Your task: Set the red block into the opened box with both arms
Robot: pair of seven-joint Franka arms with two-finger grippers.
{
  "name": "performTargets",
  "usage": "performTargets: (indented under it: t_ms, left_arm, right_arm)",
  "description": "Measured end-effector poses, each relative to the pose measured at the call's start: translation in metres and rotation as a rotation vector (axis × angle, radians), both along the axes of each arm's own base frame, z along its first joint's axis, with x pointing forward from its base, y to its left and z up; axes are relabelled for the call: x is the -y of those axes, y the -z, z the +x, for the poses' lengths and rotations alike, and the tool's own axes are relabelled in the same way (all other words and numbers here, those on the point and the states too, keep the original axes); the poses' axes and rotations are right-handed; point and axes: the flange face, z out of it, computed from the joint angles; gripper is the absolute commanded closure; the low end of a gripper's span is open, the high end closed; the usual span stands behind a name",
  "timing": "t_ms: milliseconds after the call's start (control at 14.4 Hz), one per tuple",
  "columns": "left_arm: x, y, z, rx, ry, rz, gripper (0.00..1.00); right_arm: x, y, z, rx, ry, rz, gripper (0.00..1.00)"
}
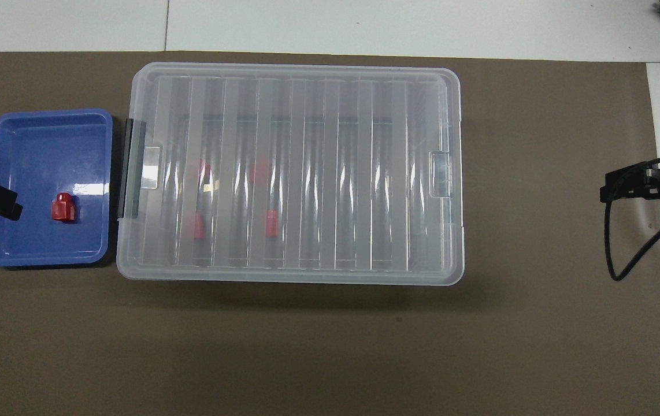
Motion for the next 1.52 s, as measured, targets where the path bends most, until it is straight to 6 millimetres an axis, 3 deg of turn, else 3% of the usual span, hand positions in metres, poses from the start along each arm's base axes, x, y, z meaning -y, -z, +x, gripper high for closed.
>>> performTargets:
  t_ms: [1246,1522]
  left_arm:
    - [0.000,0.000,0.000,0.000,0.000,0.000,0.00]
    - [0.000,0.000,0.000,0.000,0.000,0.000,0.00]
  right_arm:
    - [-0.002,0.002,0.003,0.020,-0.003,-0.001,0.00]
    - [-0.010,0.014,0.012,0.078,-0.008,-0.002,0.01]
